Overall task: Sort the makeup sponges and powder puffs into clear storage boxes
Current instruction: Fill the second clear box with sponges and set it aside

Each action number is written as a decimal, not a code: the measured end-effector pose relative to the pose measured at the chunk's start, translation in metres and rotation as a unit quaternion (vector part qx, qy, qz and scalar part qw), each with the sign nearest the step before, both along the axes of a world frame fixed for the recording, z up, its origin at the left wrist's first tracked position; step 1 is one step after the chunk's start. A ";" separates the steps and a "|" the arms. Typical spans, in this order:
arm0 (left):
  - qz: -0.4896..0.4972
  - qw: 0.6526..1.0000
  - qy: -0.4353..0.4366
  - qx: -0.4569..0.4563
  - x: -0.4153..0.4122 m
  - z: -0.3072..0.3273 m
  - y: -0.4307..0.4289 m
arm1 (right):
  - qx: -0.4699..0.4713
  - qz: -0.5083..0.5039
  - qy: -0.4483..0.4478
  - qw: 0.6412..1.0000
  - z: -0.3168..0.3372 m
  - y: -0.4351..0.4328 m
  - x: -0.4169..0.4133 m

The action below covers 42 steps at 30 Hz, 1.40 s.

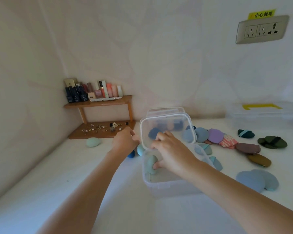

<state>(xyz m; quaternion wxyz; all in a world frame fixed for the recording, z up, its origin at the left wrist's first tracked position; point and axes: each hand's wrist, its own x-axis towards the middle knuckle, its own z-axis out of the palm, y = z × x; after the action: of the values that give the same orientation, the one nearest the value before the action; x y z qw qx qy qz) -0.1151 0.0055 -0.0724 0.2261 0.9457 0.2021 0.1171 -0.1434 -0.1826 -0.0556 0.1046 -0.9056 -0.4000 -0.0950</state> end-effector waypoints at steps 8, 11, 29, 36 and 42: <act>-0.081 0.984 -0.150 -0.053 -0.042 0.041 -0.004 | 0.015 -0.050 0.061 0.997 -0.002 -0.001 0.001; -0.141 0.975 -0.106 -0.137 -0.064 0.056 -0.008 | 0.040 -0.061 0.121 0.990 -0.002 -0.001 0.001; -0.319 0.945 0.063 0.036 -0.094 0.045 -0.048 | 0.113 -0.055 0.293 0.948 0.008 -0.014 0.001; -0.352 0.924 0.127 0.080 -0.094 0.043 -0.057 | 0.123 -0.026 0.301 0.945 0.006 -0.014 0.001; -0.373 0.905 0.184 0.091 -0.089 0.048 -0.057 | 0.083 0.009 0.341 0.936 0.008 -0.026 0.001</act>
<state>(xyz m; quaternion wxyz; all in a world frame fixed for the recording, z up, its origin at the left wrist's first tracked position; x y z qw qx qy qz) -0.2041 -0.0512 -0.0244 0.1247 0.9733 -0.1386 -0.1336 -0.1427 -0.2085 -0.0473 0.3106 -0.8681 -0.3387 0.1878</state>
